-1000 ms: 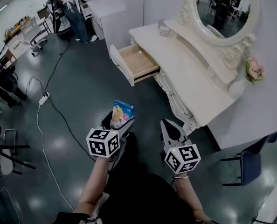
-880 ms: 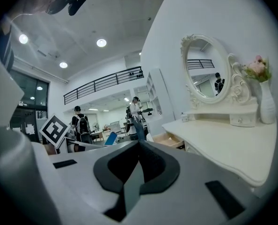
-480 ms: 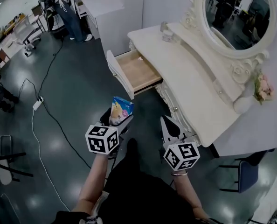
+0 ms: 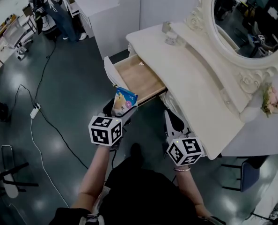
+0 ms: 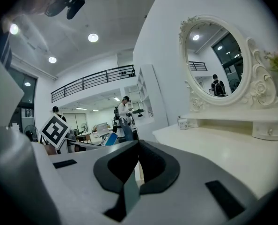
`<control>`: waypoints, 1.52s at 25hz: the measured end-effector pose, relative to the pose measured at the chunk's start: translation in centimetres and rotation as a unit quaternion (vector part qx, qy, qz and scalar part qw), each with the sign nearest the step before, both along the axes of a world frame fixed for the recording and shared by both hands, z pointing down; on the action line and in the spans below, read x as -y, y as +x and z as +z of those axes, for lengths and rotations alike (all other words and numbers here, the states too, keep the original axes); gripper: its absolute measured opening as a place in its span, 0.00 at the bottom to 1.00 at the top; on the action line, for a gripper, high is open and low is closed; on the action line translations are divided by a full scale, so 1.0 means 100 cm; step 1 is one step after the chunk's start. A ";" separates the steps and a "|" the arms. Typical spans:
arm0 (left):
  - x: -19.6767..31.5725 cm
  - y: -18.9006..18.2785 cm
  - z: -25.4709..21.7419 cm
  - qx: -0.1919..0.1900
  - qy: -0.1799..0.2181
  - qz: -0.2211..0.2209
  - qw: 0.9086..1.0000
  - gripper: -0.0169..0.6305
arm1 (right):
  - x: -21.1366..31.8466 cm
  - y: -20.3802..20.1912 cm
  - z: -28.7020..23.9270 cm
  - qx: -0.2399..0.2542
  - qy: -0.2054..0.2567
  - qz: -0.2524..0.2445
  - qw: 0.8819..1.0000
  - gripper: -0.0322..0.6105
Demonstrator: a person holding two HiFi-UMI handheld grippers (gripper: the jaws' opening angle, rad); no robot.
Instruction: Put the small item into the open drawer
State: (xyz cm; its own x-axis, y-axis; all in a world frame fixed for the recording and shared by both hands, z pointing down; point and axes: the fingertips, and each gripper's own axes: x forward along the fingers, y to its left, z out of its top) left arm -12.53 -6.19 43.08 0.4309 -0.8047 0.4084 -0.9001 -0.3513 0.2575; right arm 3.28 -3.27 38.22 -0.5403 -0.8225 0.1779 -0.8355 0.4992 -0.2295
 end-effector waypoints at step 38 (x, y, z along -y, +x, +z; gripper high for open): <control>0.192 0.055 0.081 0.110 -0.063 0.146 0.981 0.70 | 0.154 0.026 0.016 -0.008 -0.018 0.075 0.997 0.06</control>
State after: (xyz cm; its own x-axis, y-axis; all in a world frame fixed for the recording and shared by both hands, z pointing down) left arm -7.04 -25.43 51.18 0.5252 -0.5973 0.6062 -0.8050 -0.5798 0.1261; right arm 5.88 -18.64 39.78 -0.4089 -0.8868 0.2154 -0.9037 0.3606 -0.2311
